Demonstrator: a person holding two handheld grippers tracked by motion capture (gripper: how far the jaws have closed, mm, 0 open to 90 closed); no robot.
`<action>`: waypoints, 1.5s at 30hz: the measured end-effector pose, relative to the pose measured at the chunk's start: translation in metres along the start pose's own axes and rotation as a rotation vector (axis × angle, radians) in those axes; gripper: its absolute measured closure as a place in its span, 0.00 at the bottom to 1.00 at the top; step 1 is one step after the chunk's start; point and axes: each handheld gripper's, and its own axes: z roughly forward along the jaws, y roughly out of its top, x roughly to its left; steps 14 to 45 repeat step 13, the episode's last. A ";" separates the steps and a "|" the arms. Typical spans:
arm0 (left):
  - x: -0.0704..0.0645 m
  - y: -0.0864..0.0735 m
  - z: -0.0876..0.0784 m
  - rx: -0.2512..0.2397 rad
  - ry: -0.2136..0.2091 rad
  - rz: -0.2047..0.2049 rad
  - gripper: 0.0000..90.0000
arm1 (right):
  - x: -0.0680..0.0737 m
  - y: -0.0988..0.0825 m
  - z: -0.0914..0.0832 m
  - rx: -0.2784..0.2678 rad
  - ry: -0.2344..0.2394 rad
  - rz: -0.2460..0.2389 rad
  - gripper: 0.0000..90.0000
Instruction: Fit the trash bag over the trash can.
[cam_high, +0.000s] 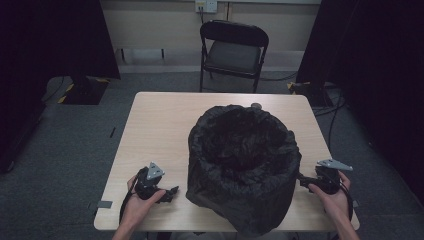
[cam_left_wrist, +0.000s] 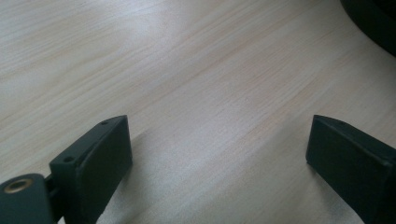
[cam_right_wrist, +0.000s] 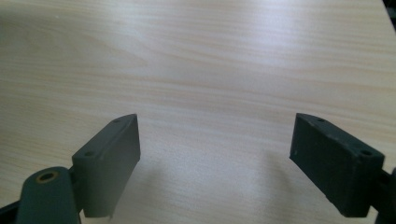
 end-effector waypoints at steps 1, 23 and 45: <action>0.000 0.000 0.000 0.002 0.001 -0.006 0.06 | 0.000 -0.001 0.002 0.008 -0.002 0.005 0.17; 0.001 0.001 0.002 0.014 0.009 -0.010 0.01 | -0.001 -0.005 0.010 0.046 -0.035 0.010 0.15; 0.001 0.001 0.002 0.014 0.009 -0.010 0.01 | -0.001 -0.005 0.010 0.046 -0.035 0.010 0.15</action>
